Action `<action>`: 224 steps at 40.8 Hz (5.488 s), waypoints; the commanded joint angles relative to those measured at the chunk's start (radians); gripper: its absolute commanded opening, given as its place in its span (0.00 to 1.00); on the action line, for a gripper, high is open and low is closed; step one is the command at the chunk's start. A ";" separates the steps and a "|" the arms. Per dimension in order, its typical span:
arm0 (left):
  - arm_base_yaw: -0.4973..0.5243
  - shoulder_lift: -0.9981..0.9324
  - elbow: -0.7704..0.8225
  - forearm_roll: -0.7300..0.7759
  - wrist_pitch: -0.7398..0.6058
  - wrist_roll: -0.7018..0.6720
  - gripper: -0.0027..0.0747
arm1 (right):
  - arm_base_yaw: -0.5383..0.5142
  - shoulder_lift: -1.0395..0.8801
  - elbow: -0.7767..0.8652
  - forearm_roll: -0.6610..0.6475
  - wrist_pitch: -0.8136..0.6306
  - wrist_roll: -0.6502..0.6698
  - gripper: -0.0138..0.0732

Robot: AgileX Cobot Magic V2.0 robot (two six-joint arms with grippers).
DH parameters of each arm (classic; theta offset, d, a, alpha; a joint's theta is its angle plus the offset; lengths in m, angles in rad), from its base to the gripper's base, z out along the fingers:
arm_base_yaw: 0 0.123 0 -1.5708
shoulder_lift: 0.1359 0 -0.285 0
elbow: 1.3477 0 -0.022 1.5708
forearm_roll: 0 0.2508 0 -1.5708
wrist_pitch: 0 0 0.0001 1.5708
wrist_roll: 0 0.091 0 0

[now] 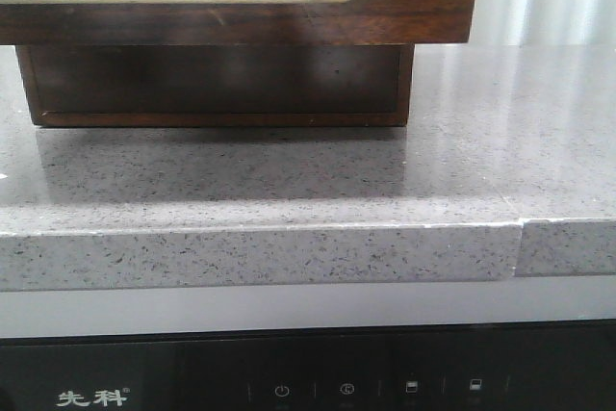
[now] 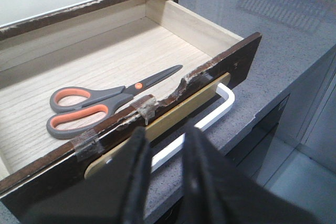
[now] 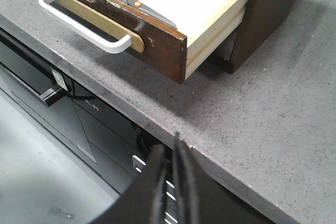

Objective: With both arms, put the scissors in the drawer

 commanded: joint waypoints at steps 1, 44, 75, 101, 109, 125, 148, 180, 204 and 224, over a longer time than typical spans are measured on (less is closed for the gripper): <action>-0.009 0.004 -0.034 -0.028 -0.078 -0.005 0.01 | 0.000 0.009 -0.019 -0.008 -0.078 -0.009 0.07; 0.271 -0.201 0.174 0.039 -0.198 -0.001 0.01 | 0.000 0.009 -0.019 -0.009 -0.074 -0.009 0.08; 0.461 -0.591 0.837 0.237 -0.649 -0.296 0.01 | 0.000 0.009 -0.019 -0.009 -0.073 -0.009 0.08; 0.435 -0.613 0.932 0.265 -0.844 -0.302 0.01 | 0.000 0.009 -0.019 -0.009 -0.070 -0.009 0.08; 0.435 -0.613 0.932 0.265 -0.872 -0.302 0.01 | 0.000 0.009 -0.019 -0.009 -0.070 -0.009 0.08; 0.435 -0.613 0.932 0.342 -0.858 -0.420 0.01 | 0.000 0.009 -0.019 -0.009 -0.070 -0.009 0.08; 0.435 -0.613 0.932 0.341 -0.858 -0.420 0.01 | 0.000 0.009 -0.019 -0.009 -0.070 -0.009 0.08; 0.435 -0.613 0.932 0.341 -0.858 -0.420 0.01 | -0.060 -0.029 0.025 -0.024 -0.125 -0.009 0.08; 0.435 -0.611 0.932 0.341 -0.858 -0.420 0.01 | -0.577 -0.385 0.714 -0.077 -0.860 -0.009 0.08; 0.435 -0.611 0.932 0.341 -0.858 -0.420 0.01 | -0.588 -0.488 1.028 -0.077 -1.168 -0.009 0.08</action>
